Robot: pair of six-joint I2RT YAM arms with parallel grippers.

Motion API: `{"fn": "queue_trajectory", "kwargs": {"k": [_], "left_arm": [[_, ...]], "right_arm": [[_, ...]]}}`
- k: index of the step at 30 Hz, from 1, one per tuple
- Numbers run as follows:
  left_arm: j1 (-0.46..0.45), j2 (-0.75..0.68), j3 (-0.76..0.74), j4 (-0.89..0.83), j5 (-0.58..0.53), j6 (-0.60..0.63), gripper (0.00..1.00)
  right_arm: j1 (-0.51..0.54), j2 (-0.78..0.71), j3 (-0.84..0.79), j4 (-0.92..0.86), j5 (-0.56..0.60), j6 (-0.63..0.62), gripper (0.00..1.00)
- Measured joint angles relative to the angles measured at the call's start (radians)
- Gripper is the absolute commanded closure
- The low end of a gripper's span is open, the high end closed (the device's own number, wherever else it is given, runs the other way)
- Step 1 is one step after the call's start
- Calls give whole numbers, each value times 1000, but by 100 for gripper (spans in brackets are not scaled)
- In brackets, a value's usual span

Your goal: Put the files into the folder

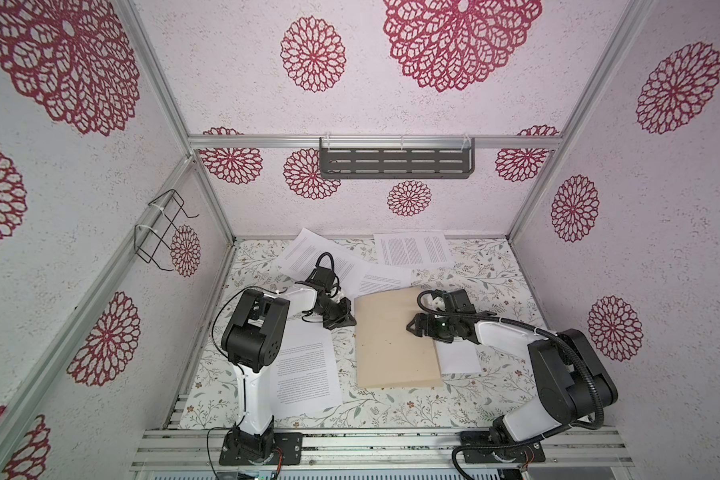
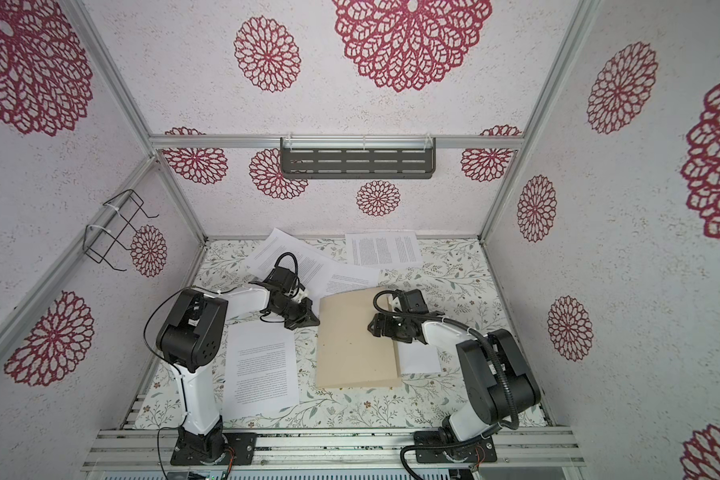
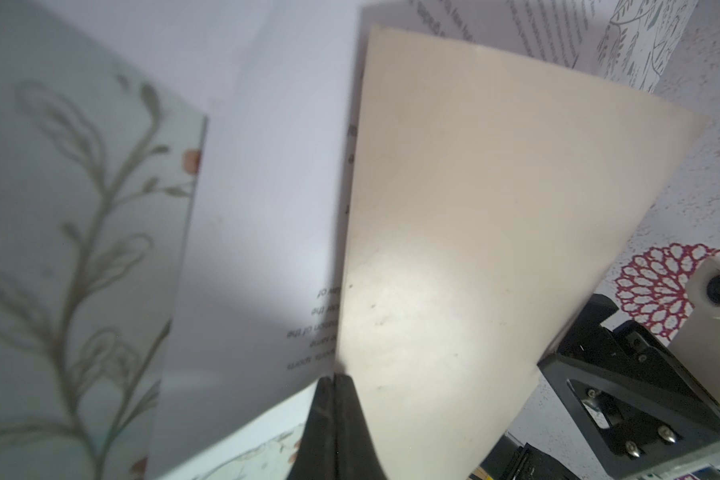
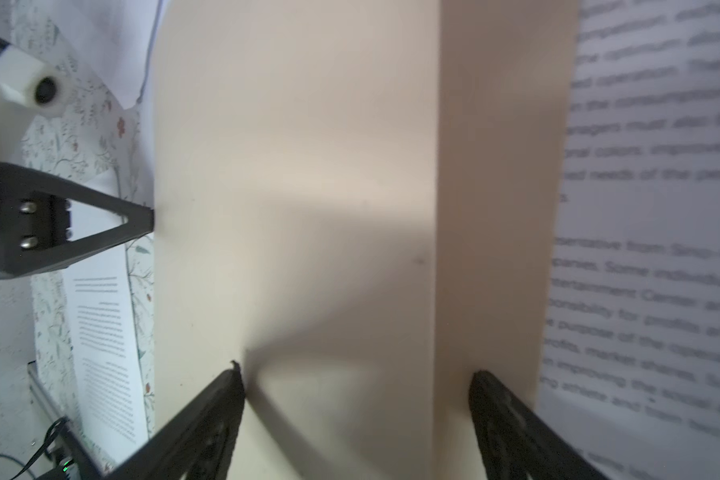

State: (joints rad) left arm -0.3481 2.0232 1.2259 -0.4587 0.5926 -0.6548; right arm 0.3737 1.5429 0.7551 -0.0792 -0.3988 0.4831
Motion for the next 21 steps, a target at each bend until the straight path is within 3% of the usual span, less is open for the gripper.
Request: {"fn": "queue_trajectory", "kwargs": {"k": [3, 5, 10, 13, 21], "left_arm": [[0, 4, 0, 1, 0, 0, 99], [0, 6, 0, 2, 0, 0, 99], [0, 6, 2, -1, 1, 0, 95], [0, 5, 10, -11, 6, 0, 86], [5, -82, 70, -56, 31, -5, 56]], "right_arm": [[0, -39, 0, 8, -49, 7, 19], [0, -74, 0, 15, -73, 10, 28], [0, -116, 3, 23, -99, 12, 71], [0, -116, 6, 19, -106, 10, 100], [-2, -172, 95, -27, -130, 16, 100]]}}
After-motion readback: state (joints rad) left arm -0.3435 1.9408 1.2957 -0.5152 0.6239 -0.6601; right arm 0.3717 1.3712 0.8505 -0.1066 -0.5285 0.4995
